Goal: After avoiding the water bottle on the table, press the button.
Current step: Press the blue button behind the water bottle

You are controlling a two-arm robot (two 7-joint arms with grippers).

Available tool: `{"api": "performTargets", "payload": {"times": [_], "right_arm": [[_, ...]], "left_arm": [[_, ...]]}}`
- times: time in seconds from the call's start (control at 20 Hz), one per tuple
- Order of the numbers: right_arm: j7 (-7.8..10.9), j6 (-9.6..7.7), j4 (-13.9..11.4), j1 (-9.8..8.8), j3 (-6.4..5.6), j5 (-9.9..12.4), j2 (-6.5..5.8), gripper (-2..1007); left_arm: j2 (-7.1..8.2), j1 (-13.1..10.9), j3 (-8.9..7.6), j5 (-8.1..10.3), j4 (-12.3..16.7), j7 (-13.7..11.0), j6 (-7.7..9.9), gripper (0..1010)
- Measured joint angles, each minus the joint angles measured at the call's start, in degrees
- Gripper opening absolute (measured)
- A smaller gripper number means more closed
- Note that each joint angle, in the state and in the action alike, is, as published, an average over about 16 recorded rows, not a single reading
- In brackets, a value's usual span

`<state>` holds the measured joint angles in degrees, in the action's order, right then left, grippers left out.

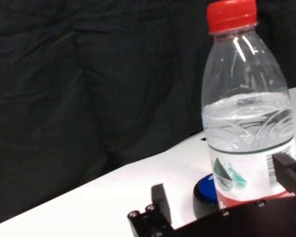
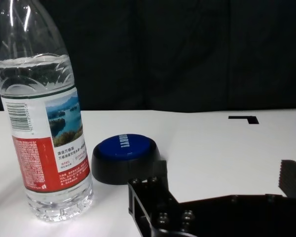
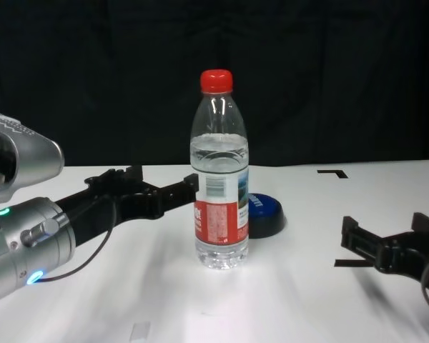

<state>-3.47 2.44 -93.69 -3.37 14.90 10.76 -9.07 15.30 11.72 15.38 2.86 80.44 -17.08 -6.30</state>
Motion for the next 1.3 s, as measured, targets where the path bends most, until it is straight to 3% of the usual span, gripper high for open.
{"api": "performTargets", "payload": {"times": [0.85, 1.3], "right_arm": [[0.0, 0.0, 0.0, 0.0, 0.0, 0.0, 0.0, 1002], [0.0, 0.0, 0.0, 0.0, 0.0, 0.0, 0.0, 1002]], "left_arm": [[0.02, 0.8, 0.41, 0.43, -0.9, -0.2, -0.11, 1009], [0.49, -0.2, -0.23, 0.62, 0.3, 0.3, 0.22, 1010]]}}
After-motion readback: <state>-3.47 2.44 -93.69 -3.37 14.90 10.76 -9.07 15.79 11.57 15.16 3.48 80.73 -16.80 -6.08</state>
